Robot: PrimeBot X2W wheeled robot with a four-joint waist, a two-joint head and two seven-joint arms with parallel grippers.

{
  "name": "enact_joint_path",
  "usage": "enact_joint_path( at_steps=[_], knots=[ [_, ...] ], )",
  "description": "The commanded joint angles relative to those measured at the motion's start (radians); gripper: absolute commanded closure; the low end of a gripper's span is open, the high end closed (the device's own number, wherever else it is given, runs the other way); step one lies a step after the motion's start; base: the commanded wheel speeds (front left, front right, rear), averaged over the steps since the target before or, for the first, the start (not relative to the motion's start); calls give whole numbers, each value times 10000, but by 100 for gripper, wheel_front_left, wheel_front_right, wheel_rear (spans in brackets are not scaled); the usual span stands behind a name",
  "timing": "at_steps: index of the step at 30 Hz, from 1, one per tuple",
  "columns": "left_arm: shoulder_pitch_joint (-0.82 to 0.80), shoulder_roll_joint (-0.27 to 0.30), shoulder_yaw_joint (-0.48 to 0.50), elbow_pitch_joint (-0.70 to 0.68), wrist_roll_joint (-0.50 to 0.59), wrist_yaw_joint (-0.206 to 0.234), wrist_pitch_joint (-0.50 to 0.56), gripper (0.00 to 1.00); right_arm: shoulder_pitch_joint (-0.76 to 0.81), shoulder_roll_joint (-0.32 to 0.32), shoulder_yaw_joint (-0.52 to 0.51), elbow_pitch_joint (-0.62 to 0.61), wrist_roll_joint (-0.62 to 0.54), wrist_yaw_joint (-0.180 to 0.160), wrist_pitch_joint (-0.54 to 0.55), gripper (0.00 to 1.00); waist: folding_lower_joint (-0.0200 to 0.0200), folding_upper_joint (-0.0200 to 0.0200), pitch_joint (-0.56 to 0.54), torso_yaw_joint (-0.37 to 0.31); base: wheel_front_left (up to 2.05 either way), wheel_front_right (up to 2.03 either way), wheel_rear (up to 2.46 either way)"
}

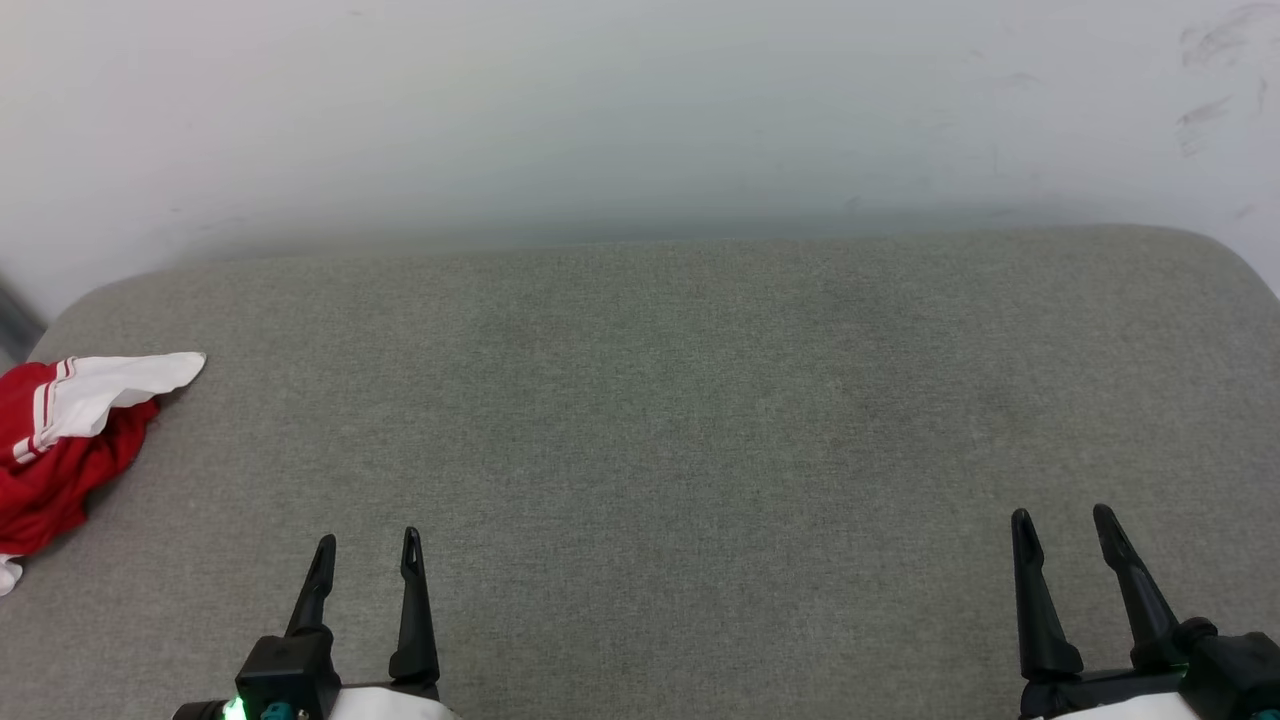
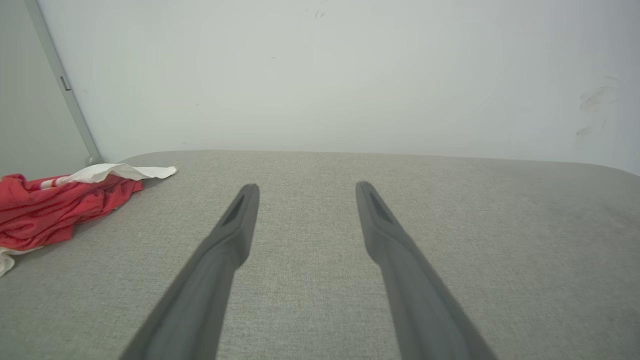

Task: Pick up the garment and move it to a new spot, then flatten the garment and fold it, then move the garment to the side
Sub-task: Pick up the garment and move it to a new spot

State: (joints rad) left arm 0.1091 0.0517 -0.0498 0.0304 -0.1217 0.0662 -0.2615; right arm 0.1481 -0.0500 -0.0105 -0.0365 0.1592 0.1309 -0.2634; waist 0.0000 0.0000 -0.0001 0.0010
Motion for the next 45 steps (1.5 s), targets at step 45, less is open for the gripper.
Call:
enact_joint_path(
  at_steps=[45],
  knots=[
    [7,-20,395,-124,-291,481,-44,0,378,-3,126,-236,-616,-3,-21,0,0,0,114,4111,0,0,0]
  ],
)
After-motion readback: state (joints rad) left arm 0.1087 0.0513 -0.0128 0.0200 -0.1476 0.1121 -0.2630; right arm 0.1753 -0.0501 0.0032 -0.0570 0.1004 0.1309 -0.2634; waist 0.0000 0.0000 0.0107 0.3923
